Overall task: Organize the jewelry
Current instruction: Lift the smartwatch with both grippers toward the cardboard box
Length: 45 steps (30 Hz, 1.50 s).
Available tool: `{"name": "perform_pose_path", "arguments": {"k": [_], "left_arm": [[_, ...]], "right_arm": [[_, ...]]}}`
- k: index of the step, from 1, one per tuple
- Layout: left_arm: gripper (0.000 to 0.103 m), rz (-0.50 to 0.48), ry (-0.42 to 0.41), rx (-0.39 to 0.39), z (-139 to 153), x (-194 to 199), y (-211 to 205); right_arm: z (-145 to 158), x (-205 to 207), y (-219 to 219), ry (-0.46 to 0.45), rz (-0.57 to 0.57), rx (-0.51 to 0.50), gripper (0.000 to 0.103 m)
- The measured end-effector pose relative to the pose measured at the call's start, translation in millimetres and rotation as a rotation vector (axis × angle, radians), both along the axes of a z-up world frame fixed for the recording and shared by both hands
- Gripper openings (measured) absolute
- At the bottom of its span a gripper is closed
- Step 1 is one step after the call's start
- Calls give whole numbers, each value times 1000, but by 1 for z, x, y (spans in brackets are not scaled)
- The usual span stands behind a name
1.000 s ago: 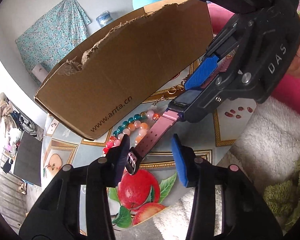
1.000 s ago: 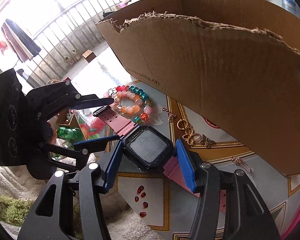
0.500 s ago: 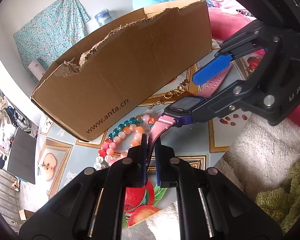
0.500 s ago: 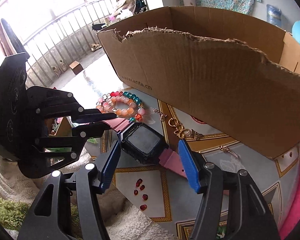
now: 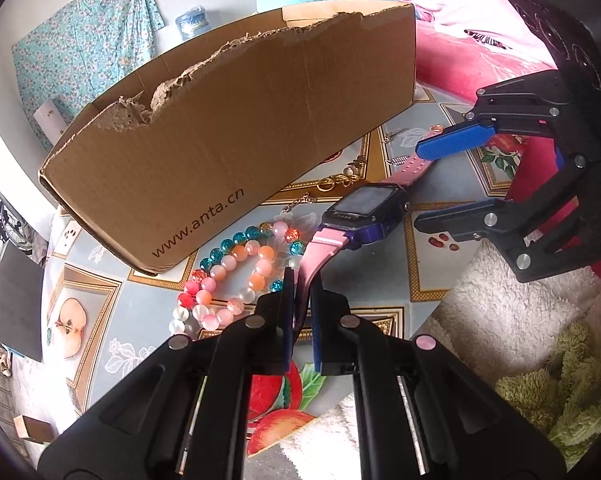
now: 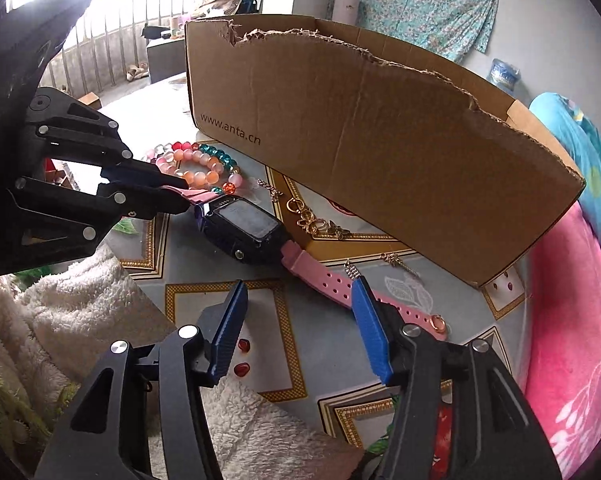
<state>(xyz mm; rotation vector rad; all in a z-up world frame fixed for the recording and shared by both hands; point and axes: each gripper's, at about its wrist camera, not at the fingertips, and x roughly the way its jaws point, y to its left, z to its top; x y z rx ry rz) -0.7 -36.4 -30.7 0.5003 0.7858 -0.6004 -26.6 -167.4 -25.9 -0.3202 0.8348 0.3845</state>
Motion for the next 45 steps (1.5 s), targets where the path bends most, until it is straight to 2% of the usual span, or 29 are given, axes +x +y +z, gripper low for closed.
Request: {"name": "perform_pose_path", "arguments": {"k": [10, 16, 18, 20, 25, 31, 38, 45], "left_arm": [[4, -27, 29, -64, 9, 4, 7], [4, -40, 69, -121, 22, 6, 11], [4, -46, 58, -117, 26, 5, 9], [4, -46, 50, -105, 29, 3, 6], [4, -46, 19, -69, 38, 1, 2], [4, -15, -30, -87, 64, -7, 4], [4, 10, -134, -114, 91, -17, 0], [4, 7, -194, -188, 135, -26, 11]], "right_arm": [[2, 20, 11, 15, -37, -14, 33], [1, 17, 17, -12, -65, -35, 33], [-1, 15, 18, -27, -74, -37, 30], [-3, 11, 20, -52, -91, -50, 19], [-5, 0, 29, -135, -108, -83, 9], [16, -13, 29, -259, -144, -19, 7], [45, -20, 23, -396, -183, 56, 6], [88, -18, 2, -420, -177, 191, 6]]}}
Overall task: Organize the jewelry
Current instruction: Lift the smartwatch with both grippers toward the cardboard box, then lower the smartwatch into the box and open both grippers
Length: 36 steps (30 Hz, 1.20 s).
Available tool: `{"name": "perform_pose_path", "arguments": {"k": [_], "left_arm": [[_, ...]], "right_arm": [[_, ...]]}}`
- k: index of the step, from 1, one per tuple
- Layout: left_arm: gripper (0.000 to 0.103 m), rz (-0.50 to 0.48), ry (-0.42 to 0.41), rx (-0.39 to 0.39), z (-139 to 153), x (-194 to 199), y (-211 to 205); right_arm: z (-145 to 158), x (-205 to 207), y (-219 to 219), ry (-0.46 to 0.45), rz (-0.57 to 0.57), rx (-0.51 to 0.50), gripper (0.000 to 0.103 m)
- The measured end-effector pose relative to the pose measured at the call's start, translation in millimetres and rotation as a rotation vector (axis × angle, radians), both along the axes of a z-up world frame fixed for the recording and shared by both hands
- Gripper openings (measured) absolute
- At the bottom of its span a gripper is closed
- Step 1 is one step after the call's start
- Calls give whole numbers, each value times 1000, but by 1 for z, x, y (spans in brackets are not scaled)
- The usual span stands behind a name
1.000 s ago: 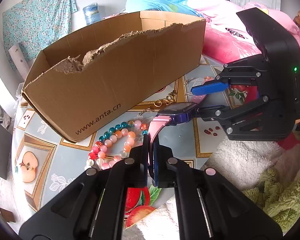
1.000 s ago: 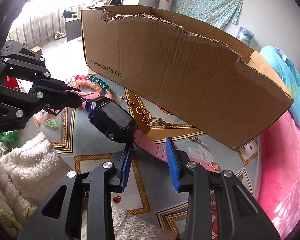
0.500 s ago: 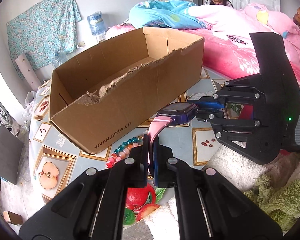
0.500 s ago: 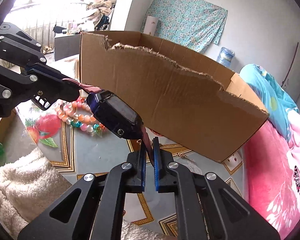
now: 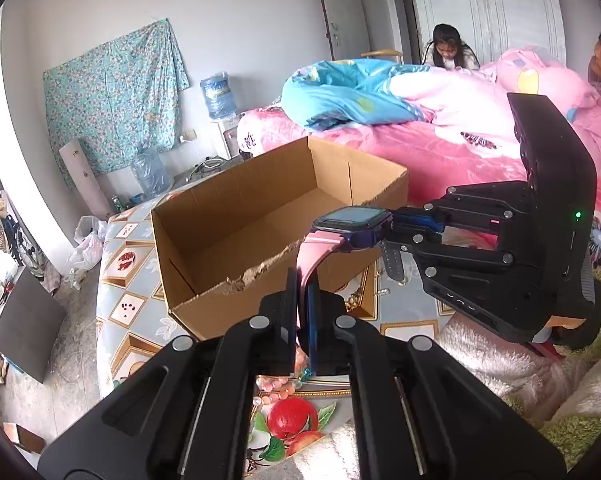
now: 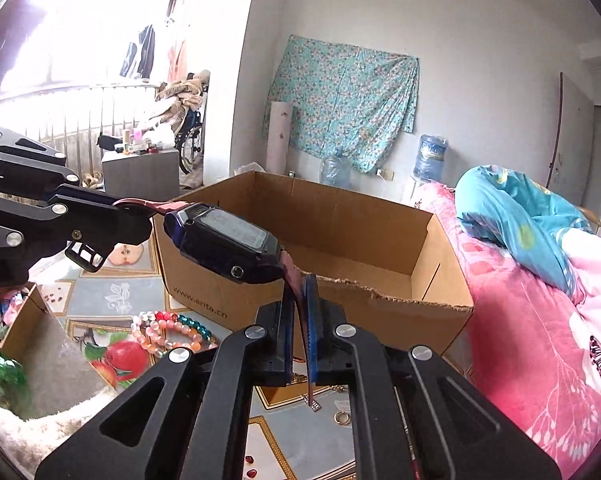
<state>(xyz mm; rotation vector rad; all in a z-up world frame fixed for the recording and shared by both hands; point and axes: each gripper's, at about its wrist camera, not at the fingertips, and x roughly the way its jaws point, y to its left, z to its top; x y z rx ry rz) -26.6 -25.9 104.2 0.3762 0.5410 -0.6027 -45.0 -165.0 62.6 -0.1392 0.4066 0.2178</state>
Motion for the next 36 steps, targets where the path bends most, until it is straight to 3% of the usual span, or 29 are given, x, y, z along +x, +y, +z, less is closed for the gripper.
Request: {"name": "perform_pose_path", "arguments": {"k": [6, 9, 12, 15, 20, 25, 28, 31, 33, 36], "left_arm": [[4, -17, 36, -108, 42, 28, 2], [4, -4, 89, -144, 55, 62, 1], [4, 47, 206, -141, 52, 111, -4], [4, 91, 337, -116, 32, 161, -11], [4, 182, 575, -23, -26, 238, -21], [11, 216, 710, 124, -76, 275, -34], [18, 220, 681, 188, -83, 279, -39], [24, 221, 665, 148, -76, 282, -31], [24, 236, 637, 119, -70, 282, -25], [24, 247, 577, 69, -57, 274, -14]], "right_arm": [[50, 17, -23, 56, 85, 84, 6], [67, 54, -31, 162, 141, 76, 6], [70, 111, -39, 341, 183, 97, 6], [56, 170, -45, 530, 202, 94, 5], [5, 251, -42, 850, 241, 66, 5], [-59, 297, -32, 1103, 243, 24, 5], [-86, 308, -32, 1160, 206, 0, 8], [-94, 313, -31, 1158, 197, -5, 9], [-87, 315, -29, 1104, 188, -37, 11], [-79, 320, -28, 1014, 152, -103, 25]]}}
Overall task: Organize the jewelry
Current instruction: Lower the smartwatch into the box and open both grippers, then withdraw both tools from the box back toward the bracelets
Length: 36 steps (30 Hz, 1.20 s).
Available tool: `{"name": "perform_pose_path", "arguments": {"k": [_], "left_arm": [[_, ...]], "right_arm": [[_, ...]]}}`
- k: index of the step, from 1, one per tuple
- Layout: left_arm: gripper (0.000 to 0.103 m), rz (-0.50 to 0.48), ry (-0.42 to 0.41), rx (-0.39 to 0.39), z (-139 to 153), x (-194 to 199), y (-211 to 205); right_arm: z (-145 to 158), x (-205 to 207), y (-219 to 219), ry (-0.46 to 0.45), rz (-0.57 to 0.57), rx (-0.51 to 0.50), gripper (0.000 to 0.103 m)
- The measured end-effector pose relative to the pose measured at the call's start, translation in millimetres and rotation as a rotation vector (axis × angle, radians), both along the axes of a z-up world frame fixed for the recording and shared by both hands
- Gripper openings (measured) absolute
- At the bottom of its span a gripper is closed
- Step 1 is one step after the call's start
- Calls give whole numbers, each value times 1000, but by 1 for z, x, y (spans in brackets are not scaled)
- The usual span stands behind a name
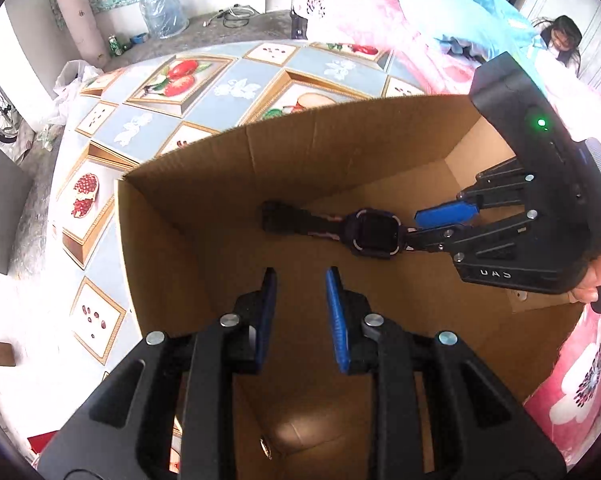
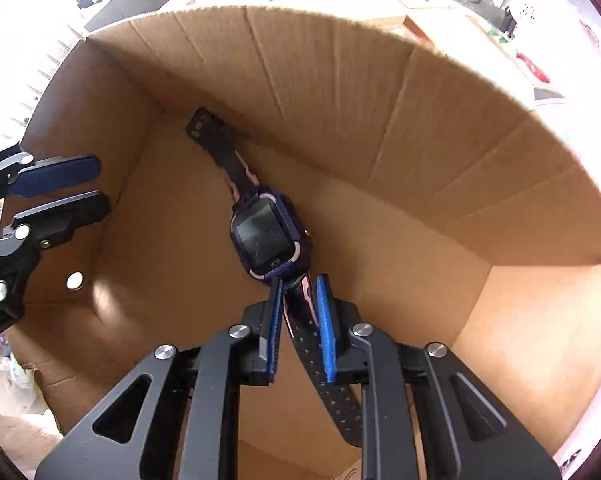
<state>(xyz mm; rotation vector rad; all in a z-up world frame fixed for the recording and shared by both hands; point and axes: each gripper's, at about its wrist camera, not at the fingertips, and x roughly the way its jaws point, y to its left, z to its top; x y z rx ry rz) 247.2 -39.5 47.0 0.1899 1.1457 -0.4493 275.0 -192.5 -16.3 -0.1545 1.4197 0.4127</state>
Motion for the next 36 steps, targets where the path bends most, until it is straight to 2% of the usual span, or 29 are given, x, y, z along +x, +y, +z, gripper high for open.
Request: {"name": "perform_pose_path", "arguments": {"k": [1, 2, 6, 8, 10, 12, 14, 16, 19, 26, 27, 29, 33, 36], "left_arm": [[24, 7, -21, -18, 5, -4, 5], [24, 11, -45, -37, 11, -10, 10], [28, 31, -158, -85, 35, -35, 30], [29, 44, -205, -113, 44, -50, 42], [29, 60, -240, -134, 48, -65, 54], [29, 69, -269, -146, 50, -79, 64], [29, 76, -299, -144, 50, -91, 70], [29, 80, -320, -145, 47, -97, 73], [29, 81, -335, -155, 43, -105, 79], [29, 89, -331, -198, 31, -119, 94], [29, 94, -333, -203, 30, -121, 96], [29, 99, -336, -215, 28, -124, 99], [29, 110, -335, -221, 25, -134, 103], [29, 115, -353, -211, 26, -144, 106]], "right_arm": [[3, 2, 0, -27, -3, -6, 32], [6, 3, -1, -53, -6, -8, 34], [19, 5, -2, -100, -9, 24, 34], [23, 4, 1, -70, 10, 77, 34], [21, -2, 9, -5, 50, 147, 34], [14, -10, 19, 65, 90, 171, 34], [-2, -15, 27, 133, 114, 150, 34], [-16, -22, 31, 146, 105, 67, 34], [-27, -18, 29, 146, 59, 30, 33], [-24, -16, 43, 41, 57, -72, 34], [-24, -17, 45, 25, 53, -68, 35], [-23, -23, 57, -6, 67, -64, 42], [-20, -29, 68, -24, 86, -99, 44], [-3, -33, 74, -50, 80, -78, 45]]}}
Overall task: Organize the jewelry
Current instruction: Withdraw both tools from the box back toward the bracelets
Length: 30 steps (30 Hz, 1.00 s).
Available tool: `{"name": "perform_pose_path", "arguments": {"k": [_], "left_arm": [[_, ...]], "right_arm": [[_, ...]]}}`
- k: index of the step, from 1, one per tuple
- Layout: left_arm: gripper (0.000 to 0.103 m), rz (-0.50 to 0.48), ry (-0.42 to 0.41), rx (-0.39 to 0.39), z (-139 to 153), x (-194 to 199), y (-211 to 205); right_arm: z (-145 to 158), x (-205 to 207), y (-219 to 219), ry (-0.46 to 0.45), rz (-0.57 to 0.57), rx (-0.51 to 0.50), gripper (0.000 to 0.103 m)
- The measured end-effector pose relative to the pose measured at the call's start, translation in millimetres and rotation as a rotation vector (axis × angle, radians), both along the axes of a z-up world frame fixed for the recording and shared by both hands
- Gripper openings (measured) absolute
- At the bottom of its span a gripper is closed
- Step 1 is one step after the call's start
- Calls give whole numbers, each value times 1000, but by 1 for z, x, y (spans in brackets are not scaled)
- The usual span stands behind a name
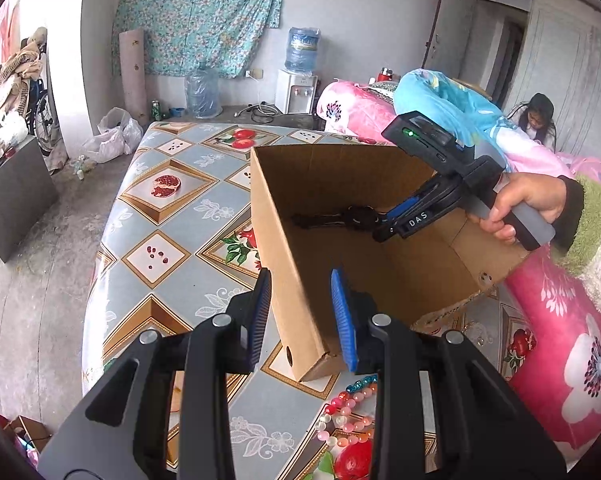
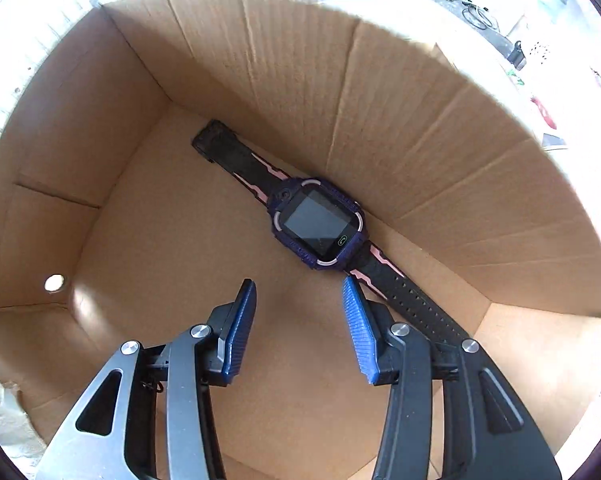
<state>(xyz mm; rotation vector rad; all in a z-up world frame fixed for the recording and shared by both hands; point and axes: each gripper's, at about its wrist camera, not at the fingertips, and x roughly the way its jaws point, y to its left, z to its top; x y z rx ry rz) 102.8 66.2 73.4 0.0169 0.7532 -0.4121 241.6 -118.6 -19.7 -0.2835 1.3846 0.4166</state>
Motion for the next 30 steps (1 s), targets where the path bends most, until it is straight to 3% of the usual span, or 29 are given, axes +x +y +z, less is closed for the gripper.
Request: {"name": "perform_pose_path", "arguments": {"k": [3, 6, 8, 11, 14, 17, 25, 27, 30], "left_arm": [[29, 12, -16, -12, 4, -13, 4], [29, 23, -40, -22, 8, -29, 7], [30, 23, -47, -24, 8, -41, 8], [30, 29, -62, -2, 6, -57, 6], [33, 48, -55, -1, -3, -72, 5], [33, 61, -26, 21, -22, -84, 1], [33, 106, 53, 123, -77, -89, -17], [33, 109, 60, 140, -84, -86, -22], [33, 130, 74, 149, -91, -78, -24]], "right_arm": [[40, -19, -2, -87, -10, 60, 49], [98, -56, -19, -223, -21, 149, 58], [129, -86, -23, -319, -38, 201, 75], [161, -146, -28, -469, -81, 220, 90], [175, -179, -55, -582, -161, 236, 97], [156, -223, -65, -633, -256, 194, 97], [16, -273, -87, -584, -450, 80, 97], [-1, -280, -82, -583, -494, 71, 97], [-16, -289, -75, -578, -467, 105, 97]]}}
